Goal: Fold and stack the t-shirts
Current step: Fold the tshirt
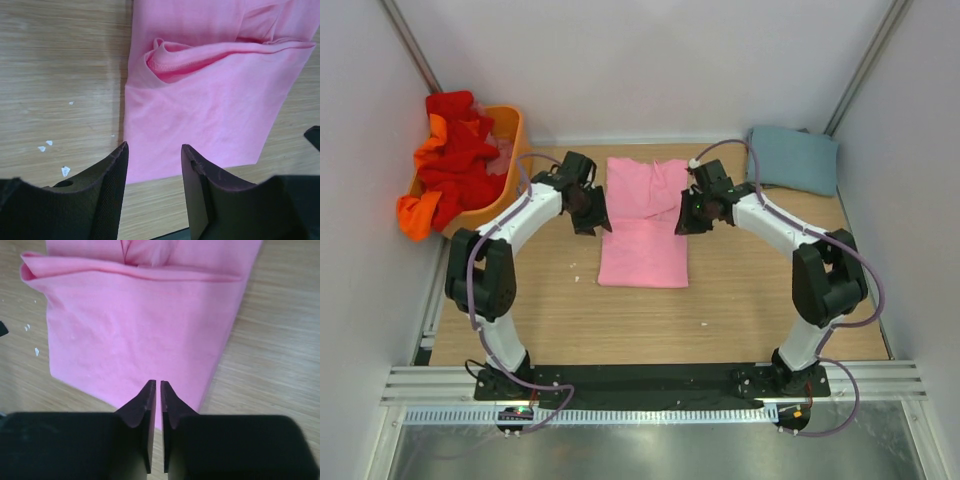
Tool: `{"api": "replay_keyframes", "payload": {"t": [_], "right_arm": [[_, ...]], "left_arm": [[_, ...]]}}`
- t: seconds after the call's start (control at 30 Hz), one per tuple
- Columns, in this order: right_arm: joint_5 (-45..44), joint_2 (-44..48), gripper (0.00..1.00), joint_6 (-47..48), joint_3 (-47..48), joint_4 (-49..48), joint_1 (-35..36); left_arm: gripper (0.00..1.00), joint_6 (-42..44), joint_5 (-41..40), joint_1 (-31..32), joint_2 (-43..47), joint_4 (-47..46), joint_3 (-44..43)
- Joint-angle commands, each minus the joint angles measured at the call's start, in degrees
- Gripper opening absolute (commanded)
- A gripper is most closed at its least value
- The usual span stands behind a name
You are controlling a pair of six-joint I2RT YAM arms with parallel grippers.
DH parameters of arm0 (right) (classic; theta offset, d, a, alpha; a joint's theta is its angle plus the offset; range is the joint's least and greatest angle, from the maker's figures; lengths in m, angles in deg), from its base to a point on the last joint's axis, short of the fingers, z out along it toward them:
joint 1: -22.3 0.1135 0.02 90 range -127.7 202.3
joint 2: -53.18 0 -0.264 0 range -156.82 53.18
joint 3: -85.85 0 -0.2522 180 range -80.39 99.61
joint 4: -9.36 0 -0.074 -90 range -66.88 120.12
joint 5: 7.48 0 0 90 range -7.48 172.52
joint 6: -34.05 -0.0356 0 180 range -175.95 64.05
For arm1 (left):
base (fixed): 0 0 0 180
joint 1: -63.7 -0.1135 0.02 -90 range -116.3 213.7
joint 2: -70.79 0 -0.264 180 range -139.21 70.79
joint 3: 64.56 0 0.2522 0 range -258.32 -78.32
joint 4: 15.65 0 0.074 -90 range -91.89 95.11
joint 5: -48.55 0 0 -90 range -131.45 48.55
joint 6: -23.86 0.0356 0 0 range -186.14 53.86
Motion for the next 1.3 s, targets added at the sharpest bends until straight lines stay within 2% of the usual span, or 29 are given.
{"api": "replay_keyframes", "payload": {"t": [0.0,0.17,0.33,0.57,0.7,0.83,0.9,0.93,1.0,1.03,1.13,1.17,1.23,1.27], "right_arm": [[7.26,-1.38,0.12,-1.96,-0.74,-7.15,0.38],[8.50,-4.38,0.09,-2.58,-0.73,-8.38,0.82],[8.15,-1.84,0.09,-3.19,-7.49,-9.60,1.78],[7.63,9.05,0.09,-4.07,-21.20,-10.58,3.81],[7.01,18.18,0.09,-4.08,-27.70,-8.04,4.16],[3.24,24.69,0.09,-3.20,-29.30,-3.90,4.16],[1.39,26.46,0.11,-2.84,-29.12,-2.41,4.16],[0.78,27.86,0.13,-2.84,-29.12,-2.23,4.16],[-0.02,28.75,0.40,-3.63,-29.12,-2.23,4.16],[0.07,29.10,0.58,-4.07,-29.30,-2.49,4.16],[2.26,29.19,0.65,-5.65,-30.96,-5.47,4.08],[2.70,28.41,0.66,-6.18,-31.49,-6.17,4.16],[2.97,27.35,0.66,-7.32,-32.98,-8.11,4.08],[2.88,26.22,0.66,-7.67,-33.86,-8.46,4.07]], "left_arm": [[0.47,-0.88,6.38,-0.14,-0.93,-9.31,1.53],[0.46,-0.09,4.54,0.21,-6.20,-9.41,-1.20],[0.45,0.88,3.04,0.21,-11.91,-8.62,-6.73],[0.43,1.15,-1.00,-1.02,-18.86,-5.89,-14.90],[0.43,2.29,-5.56,-1.90,-21.40,-2.73,-19.29],[0.40,3.17,-12.59,-1.99,-23.61,4.54,-23.52],[0.39,2.56,-16.55,-1.99,-21.77,5.45,-22.57],[0.39,2.55,-17.08,-1.90,-20.02,4.93,-21.43],[0.41,2.46,-18.05,-1.73,-14.23,4.22,-17.48],[0.42,2.55,-18.14,-1.64,-12.12,4.13,-16.07],[0.45,2.64,-17.70,-1.64,-2.54,3.43,-8.61],[0.46,2.55,-17.27,-1.64,0.36,2.73,-3.54],[0.46,1.42,-14.28,-1.64,8.01,0.19,2.11],[0.46,0.71,-12.79,-1.64,10.47,-0.87,7.88]]}}
